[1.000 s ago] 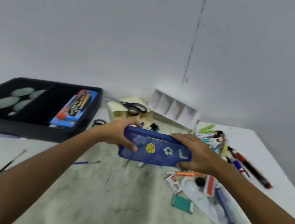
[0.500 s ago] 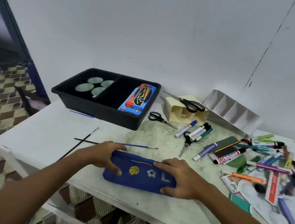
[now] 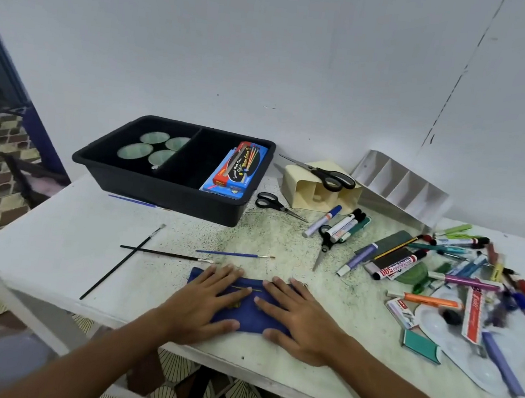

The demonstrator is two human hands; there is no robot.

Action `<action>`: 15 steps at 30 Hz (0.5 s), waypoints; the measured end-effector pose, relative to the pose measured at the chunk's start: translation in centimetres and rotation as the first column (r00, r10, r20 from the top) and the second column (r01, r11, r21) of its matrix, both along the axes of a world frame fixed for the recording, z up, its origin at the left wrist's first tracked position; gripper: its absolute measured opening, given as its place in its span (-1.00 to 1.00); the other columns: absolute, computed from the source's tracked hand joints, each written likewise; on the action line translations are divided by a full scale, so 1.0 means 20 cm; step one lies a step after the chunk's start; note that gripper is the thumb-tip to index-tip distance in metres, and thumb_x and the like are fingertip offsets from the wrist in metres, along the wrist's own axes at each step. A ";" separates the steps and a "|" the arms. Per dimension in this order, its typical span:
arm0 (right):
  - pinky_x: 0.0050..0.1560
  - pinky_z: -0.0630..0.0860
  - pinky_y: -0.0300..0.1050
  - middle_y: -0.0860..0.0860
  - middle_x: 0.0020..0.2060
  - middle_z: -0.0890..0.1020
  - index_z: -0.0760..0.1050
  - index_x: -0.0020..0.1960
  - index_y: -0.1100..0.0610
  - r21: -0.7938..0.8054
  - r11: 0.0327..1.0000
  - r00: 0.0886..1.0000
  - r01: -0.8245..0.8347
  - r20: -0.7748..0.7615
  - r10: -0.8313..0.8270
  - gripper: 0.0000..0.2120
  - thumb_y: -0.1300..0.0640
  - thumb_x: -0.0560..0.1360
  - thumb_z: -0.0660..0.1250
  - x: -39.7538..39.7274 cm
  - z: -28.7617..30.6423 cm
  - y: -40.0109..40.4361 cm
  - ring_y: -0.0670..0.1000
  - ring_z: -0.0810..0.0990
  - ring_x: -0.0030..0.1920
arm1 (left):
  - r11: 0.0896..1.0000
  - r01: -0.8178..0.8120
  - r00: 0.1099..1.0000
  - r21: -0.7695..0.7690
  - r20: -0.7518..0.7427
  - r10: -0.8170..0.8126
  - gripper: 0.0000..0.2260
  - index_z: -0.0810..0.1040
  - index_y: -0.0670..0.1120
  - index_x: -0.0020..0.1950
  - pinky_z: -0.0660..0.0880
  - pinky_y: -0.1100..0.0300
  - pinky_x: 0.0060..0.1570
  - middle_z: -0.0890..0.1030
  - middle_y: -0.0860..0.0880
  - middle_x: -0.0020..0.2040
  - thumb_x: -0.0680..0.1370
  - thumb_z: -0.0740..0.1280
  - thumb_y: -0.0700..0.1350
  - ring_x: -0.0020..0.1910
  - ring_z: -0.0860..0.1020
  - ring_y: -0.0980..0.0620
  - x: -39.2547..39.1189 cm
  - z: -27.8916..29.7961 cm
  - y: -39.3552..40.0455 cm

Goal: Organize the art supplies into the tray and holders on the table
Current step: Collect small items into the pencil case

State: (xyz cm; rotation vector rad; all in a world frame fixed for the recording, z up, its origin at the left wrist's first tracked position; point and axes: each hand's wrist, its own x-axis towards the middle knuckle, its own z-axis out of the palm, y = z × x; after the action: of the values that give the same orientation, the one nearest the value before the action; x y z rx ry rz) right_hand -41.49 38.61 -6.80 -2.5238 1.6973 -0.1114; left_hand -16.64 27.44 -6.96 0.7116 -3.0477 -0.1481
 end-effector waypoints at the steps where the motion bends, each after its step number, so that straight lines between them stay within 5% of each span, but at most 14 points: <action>1: 0.49 -0.38 -0.09 -0.01 0.57 -0.08 0.01 0.58 -0.10 0.004 1.000 1.000 0.004 0.012 -0.004 -0.37 -0.34 0.59 -0.21 0.00 0.00 -0.01 -0.03 -0.24 0.56 | 1.000 0.002 1.000 0.003 -0.017 -0.002 -0.40 -0.06 0.18 0.56 -0.29 0.07 0.51 -0.18 0.03 0.59 0.58 -0.13 0.38 0.55 -0.29 0.05 0.00 -0.01 -0.01; 9: 0.51 -0.32 -0.08 0.04 0.58 -0.02 0.08 0.57 -0.04 -0.005 1.000 0.999 0.004 0.050 -0.004 -0.43 -0.24 0.63 -0.03 0.00 0.03 0.00 0.00 -0.16 0.57 | 1.000 0.003 0.999 -0.001 -0.043 -0.003 -0.38 0.01 0.14 0.56 -0.20 0.05 0.53 -0.09 0.03 0.59 0.57 -0.09 0.38 0.57 -0.18 0.05 -0.02 -0.01 -0.02; 15: 0.54 -0.21 -0.04 0.14 0.53 0.20 0.25 0.53 0.07 -0.093 0.995 0.997 0.019 0.082 -0.012 -0.47 -0.14 0.63 0.14 0.02 0.04 0.02 0.09 0.06 0.56 | 1.000 -0.016 0.995 0.002 0.094 0.016 -0.27 -0.01 0.14 0.58 -0.29 0.11 0.49 -0.14 0.02 0.59 0.48 -0.16 0.45 0.57 -0.18 0.00 -0.06 0.06 -0.03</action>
State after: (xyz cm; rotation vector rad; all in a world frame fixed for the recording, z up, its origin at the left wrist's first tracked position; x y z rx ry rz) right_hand -41.09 39.10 -5.93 -2.5341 1.7197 -0.2983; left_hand -17.78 26.90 -5.77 0.7644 -3.1304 -0.1223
